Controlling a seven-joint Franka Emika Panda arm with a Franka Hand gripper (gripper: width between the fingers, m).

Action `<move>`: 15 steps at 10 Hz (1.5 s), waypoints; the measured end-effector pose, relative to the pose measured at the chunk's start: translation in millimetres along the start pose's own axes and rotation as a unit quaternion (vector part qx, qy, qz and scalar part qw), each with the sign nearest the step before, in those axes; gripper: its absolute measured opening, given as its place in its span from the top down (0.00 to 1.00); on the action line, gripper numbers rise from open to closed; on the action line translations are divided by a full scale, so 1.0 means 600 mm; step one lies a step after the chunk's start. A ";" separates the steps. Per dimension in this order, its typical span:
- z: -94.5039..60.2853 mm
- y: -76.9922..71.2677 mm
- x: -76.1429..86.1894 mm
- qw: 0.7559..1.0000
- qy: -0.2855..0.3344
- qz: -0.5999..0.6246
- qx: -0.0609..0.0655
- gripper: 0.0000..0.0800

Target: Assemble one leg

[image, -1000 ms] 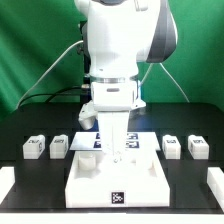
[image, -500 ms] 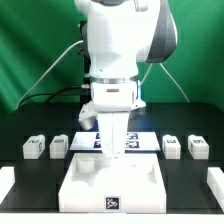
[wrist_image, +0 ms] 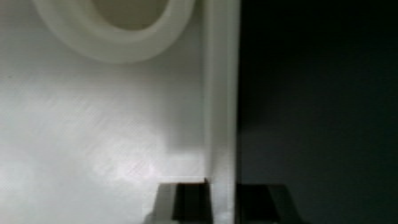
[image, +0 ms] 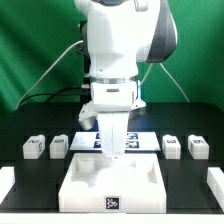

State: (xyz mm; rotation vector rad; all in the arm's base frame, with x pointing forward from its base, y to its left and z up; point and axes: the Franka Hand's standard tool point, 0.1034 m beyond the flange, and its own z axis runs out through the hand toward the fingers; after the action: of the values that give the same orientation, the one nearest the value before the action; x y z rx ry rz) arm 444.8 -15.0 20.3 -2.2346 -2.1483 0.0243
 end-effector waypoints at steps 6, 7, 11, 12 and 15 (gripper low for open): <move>-0.003 0.057 0.089 1.000 0.018 -0.005 -0.015 0.93; -0.005 0.080 0.110 1.000 0.023 -0.004 -0.019 0.93; -0.001 0.081 0.139 1.000 0.018 -0.003 0.017 0.93; -0.002 0.081 0.144 1.000 0.018 -0.002 0.018 0.93; -0.001 0.081 0.143 1.000 0.016 -0.006 0.019 0.83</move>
Offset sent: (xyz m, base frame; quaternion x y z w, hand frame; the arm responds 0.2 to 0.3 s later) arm 0.0426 0.0553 0.0077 -0.0123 0.0309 -0.0380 0.9987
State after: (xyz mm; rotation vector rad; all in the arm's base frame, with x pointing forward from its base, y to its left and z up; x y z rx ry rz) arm 496.6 68.6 20.6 -2.1858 -2.1266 0.0290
